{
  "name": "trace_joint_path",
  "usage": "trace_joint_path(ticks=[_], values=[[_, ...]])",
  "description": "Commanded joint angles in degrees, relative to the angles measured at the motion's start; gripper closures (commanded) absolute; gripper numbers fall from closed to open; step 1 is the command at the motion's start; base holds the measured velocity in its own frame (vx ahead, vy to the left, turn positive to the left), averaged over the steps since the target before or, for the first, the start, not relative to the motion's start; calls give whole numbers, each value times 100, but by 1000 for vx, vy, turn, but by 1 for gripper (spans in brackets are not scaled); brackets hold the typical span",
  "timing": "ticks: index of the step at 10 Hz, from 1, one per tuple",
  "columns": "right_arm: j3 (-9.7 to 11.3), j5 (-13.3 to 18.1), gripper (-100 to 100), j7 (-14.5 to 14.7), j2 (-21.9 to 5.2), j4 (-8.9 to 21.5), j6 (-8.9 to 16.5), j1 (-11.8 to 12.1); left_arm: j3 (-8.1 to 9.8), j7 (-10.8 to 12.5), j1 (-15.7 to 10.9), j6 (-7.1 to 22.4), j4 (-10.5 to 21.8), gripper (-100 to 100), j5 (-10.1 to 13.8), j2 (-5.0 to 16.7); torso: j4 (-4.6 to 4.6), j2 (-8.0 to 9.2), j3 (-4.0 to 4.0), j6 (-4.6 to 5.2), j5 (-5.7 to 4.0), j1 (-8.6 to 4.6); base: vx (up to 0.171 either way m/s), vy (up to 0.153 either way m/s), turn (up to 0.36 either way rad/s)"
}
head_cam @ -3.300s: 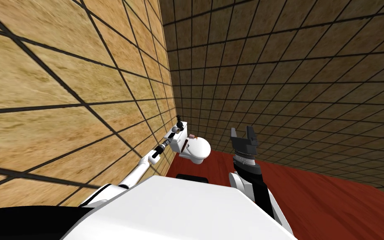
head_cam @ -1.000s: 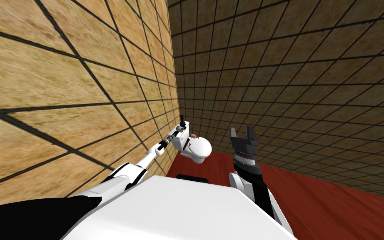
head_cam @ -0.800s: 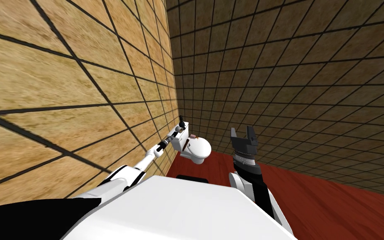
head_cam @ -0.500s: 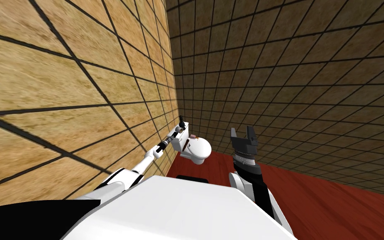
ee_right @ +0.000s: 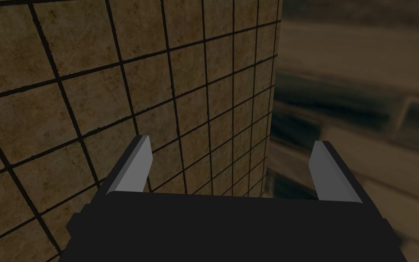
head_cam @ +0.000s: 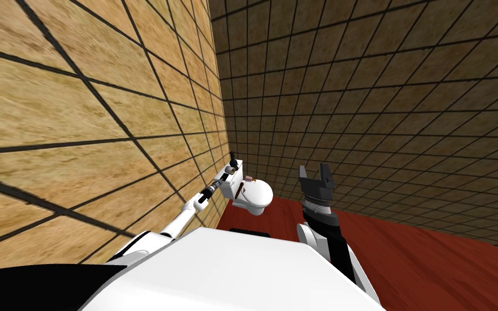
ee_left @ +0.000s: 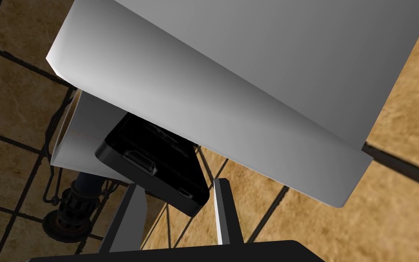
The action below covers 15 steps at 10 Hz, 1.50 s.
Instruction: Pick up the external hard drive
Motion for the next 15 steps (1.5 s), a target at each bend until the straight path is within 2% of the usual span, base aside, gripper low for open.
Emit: trace_joint_path(ticks=[1, 3, 4, 5, 6, 8, 10, 11, 12, 13, 14, 15], values=[[0, 0, 0, 0, 0, 0, 0, 0, -34, 48, 245, 112, -286, 100, -2, 27, 0, 0, 0, 0, 0, 0, 16, -7, 13], [0, 0, 0, 0, 0, 0, 0, 0, -34, 48, 245, 112, -472, 100, -2, 27, -7, 11, 2, -3, 6, 7, -10, -2, 10], [0, 0, 0, 0, 0, 0, 0, 0, 50, 43, 526, 228, -726, 100, 18, 44, -6, 14, 3, -1, 6, 6, 31, -1, -108], [0, 0, 0, 0, 0, 0, 0, 0, 50, 43, 703, 228, -934, 100, 18, 44, -9, 5, -2, -2, 6, 9, 47, 5, -70], [0, 0, 0, 0, 0, 0, 0, 0, 134, 37, 907, 344, -1126, 100, 39, 61, -11, -2, -6, -3, 6, 11, 53, 19, -90], [0, 0, 0, 0, 0, 0, 0, 0, 134, 37, 1161, 344, -1384, 100, 39, 61, -11, -10, -11, -6, 5, 18, 48, 14, -32], [0, 0, 0, 0, 0, 0, 0, 0, 134, 37, 1161, 344, -1511, 100, 39, 61, -13, 4, -5, -6, 7, 12, -1, 0, 10], [0, 0, 0, 0, 0, 0, 0, 0, 218, 32, 1414, 459, -1726, 100, 59, 78, -12, 11, -1, -6, 6, 8, 31, 6, -121], [0, 0, 0, 0, 0, 0, 0, 0, 218, 32, 1586, 459, -1948, 100, 59, 78, -13, 4, -4, -5, 6, 12, 46, 14, -60], [0, 0, 0, 0, 0, 0, 0, 0, 218, 32, 1620, 459, -2030, 100, 59, 78, -15, 0, -8, -10, 6, 16, 25, 6, 18], [0, 0, 0, 0, 0, 0, 0, 0, 302, 27, 1869, 575, -2263, 100, 79, 95, -14, 3, -6, -9, 5, 13, 39, 7, -89], [0, 0, 0, 0, 0, 0, 0, 0, 302, 27, 2024, 575, -2401, 100, 79, 95, -14, 0, -7, -8, 5, 15, 43, 14, -69]])
